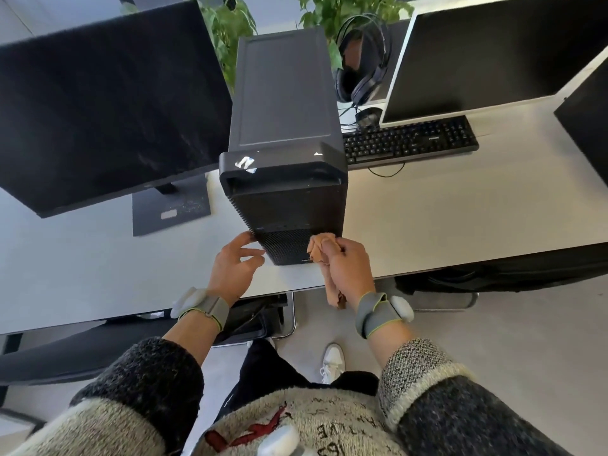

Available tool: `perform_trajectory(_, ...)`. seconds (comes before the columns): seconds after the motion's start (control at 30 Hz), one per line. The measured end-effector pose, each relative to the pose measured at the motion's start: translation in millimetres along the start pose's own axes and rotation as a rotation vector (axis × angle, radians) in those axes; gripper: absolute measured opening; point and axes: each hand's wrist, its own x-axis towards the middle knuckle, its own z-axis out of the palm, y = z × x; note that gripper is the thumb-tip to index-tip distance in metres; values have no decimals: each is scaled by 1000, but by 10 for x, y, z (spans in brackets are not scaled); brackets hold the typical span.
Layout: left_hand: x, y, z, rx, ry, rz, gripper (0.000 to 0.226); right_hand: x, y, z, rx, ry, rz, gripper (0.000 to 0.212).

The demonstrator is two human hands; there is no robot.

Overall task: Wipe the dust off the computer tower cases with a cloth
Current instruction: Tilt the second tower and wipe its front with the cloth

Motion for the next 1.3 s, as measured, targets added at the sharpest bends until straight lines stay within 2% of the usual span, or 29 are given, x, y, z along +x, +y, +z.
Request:
perform_trajectory(0.13, 20, -31, 2, -7, 9, -2, 52, -53, -36, -139, 78, 148, -42, 41)
perform_trajectory(0.2, 16, -34, 3, -12, 12, 3, 51, -83, -89, -112, 73, 154, -54, 42)
perform_trajectory(0.37, -8, 17, 4, 2, 12, 12, 44, -3, -28, 0, -125, -1, 0, 34)
perform_trajectory(0.57, -7, 33, 52, 67, -49, 4, 56, -103, -99, 46, 7, 147, -29, 37)
perform_trajectory(0.87, 113, -143, 3, -11, -66, -60, 66, 4, -91, 391, -33, -5, 57, 43)
perform_trajectory(1.0, 142, -184, -9, -52, -58, -60, 67, 22, -21, 408, -48, -69, 76, 36)
perform_trajectory(1.07, 152, -208, -10, -73, -65, -62, 63, -14, 71, 359, -19, -6, 99, 36)
perform_trajectory(1.2, 152, -220, 5, -89, -51, -62, 56, -51, 245, 142, 66, 243, 103, 38)
perform_trajectory(1.3, 135, -200, 9, -93, -45, -65, 48, -22, 198, 164, 41, 230, 87, 30)
